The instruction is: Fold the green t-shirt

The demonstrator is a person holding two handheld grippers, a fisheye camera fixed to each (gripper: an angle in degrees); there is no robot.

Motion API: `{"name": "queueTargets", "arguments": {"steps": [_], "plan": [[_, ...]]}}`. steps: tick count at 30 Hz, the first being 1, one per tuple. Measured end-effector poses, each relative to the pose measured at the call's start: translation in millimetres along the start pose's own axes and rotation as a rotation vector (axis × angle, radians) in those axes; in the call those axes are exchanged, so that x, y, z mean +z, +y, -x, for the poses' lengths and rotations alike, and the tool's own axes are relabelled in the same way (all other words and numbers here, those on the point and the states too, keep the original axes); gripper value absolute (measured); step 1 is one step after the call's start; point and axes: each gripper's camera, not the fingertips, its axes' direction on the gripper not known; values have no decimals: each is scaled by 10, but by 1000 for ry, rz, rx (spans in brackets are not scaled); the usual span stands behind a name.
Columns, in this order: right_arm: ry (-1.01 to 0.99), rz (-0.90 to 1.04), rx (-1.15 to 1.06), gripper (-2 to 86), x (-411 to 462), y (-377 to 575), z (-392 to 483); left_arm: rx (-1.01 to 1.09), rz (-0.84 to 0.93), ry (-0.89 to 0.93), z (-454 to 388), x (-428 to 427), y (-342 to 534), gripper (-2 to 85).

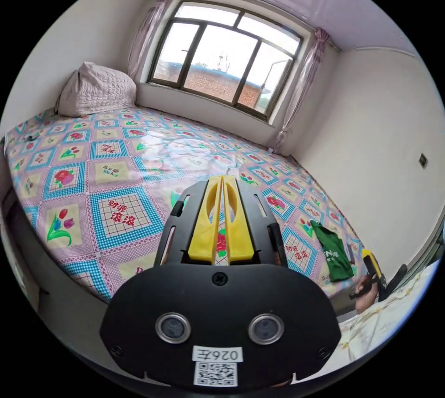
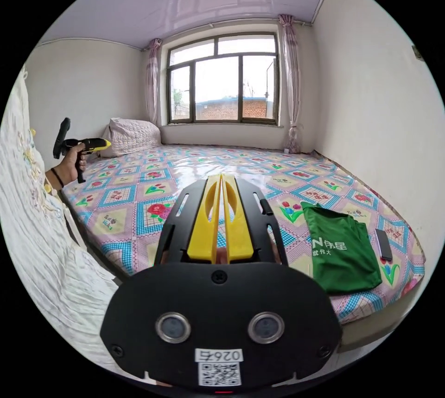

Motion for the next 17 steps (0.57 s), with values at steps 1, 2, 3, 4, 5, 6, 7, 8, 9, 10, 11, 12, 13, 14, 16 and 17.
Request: {"name": "queueTargets", "arguments": {"steps": [1, 2, 3, 4, 5, 6, 7, 8, 9, 10, 11, 12, 13, 14, 16, 17], "plan": [[-7, -8, 22, -9, -48, 34, 30, -48, -23, 28, 178, -99, -13, -10], [-9, -4, 48, -9, -81, 72, 44, -85, -39, 36, 323, -178, -34, -10], [-10, 3, 63, -9, -93, 93, 45, -95, -47, 32, 381, -213, -48, -10], [-11, 20, 90, -9, -107, 138, 39, -103, -61, 13, 477, -269, -80, -10], [-14, 41, 117, -9, -112, 189, 26, -117, -60, -18, 571, -298, -116, -10], [-17, 50, 131, -9, -112, 216, 16, -135, -55, -31, 626, -304, -132, -10], [-27, 67, 160, -9, -114, 268, -9, -188, -43, -46, 765, -303, -155, -10], [-44, 78, 190, -9, -123, 316, -36, -256, -30, -47, 925, -289, -157, -10], [-52, 81, 204, -9, -129, 338, -50, -294, -24, -44, 1011, -279, -150, -10], [-63, 82, 229, -10, -148, 377, -73, -369, -15, -36, 1185, -254, -118, -10], [-64, 78, 245, -10, -168, 408, -90, -439, -8, -33, 1350, -230, -68, -10], [-61, 76, 249, -10, -178, 421, -97, -471, -6, -34, 1427, -219, -37, -10], [-49, 73, 252, -10, -195, 441, -106, -532, -1, -42, 1572, -200, 33, -10], [-35, 73, 251, -10, -208, 453, -114, -583, 6, -53, 1697, -183, 103, -10], [-22, 74, 245, -10, -219, 464, -128, -644, 16, -80, 1859, -166, 203, -10], [-21, 78, 239, -10, -219, 467, -137, -674, 26, -108, 1960, -161, 262, -10]]}}
